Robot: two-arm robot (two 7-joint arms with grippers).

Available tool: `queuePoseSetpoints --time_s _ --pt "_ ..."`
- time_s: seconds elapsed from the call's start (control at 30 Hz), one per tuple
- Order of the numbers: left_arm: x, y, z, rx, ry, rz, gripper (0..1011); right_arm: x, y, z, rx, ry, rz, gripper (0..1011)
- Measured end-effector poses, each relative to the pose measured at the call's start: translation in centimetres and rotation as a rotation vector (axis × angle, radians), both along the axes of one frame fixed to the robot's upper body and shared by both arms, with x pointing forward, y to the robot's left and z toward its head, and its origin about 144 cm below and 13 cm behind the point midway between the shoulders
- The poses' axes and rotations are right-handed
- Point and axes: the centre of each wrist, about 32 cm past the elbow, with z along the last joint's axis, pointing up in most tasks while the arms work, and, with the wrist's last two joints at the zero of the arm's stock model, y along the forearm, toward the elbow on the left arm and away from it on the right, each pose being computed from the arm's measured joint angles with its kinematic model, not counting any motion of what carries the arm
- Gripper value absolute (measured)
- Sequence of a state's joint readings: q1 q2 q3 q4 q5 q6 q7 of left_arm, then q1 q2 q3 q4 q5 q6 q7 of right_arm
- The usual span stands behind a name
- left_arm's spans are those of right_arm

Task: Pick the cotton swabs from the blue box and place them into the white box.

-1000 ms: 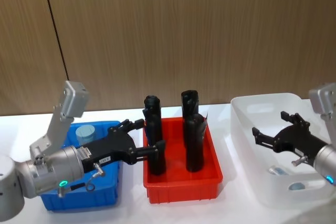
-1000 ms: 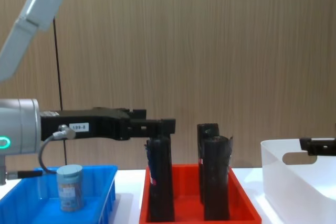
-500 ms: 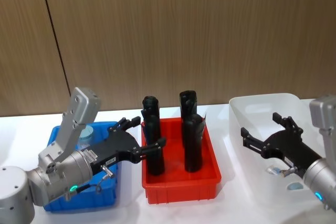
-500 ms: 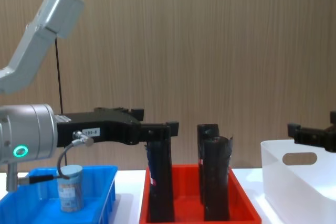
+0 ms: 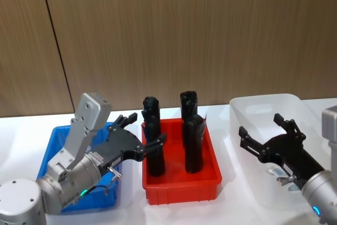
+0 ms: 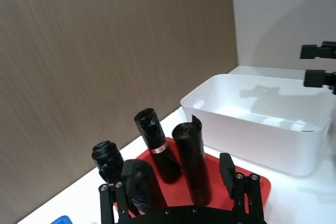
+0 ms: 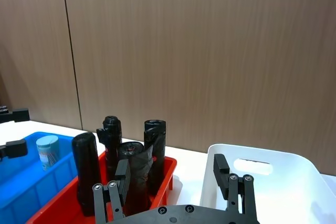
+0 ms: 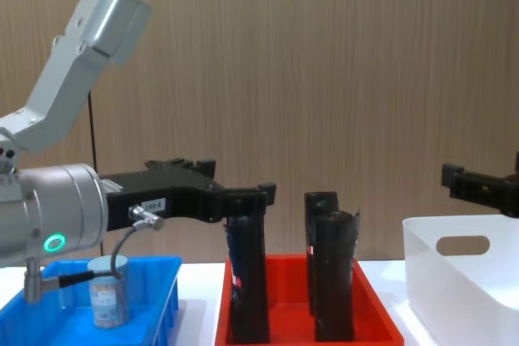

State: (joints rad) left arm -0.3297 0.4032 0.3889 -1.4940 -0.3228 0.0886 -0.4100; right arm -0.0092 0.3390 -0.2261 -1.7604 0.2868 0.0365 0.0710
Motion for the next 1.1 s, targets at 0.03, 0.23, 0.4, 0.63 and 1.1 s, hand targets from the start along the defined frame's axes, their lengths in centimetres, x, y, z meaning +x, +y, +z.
queuePoseSetpoints --time_s 0.03,0.23,0.4,0.63,1.1 --pt "-0.1 -0.1 0.0 0.001 -0.004 0.007 1004 0.0 0.0 0.0 0.001 -0.001 0.000 1002" --pt "-0.8 -1.0 -0.2 0.007 -0.038 0.060 1004 -0.2 0.1 0.0 0.005 -0.002 -0.003 1002" --pt "-1.4 -1.6 -0.3 0.008 -0.064 0.100 1004 -0.2 0.1 0.0 0.005 -0.003 -0.003 1002" --pt "-2.3 -2.7 -0.5 0.007 -0.107 0.164 1004 -0.2 0.1 0.0 0.005 -0.003 -0.003 1002" --pt "-3.7 -4.1 -0.6 -0.002 -0.172 0.256 1004 -0.2 0.1 0.0 0.005 -0.003 -0.002 1001"
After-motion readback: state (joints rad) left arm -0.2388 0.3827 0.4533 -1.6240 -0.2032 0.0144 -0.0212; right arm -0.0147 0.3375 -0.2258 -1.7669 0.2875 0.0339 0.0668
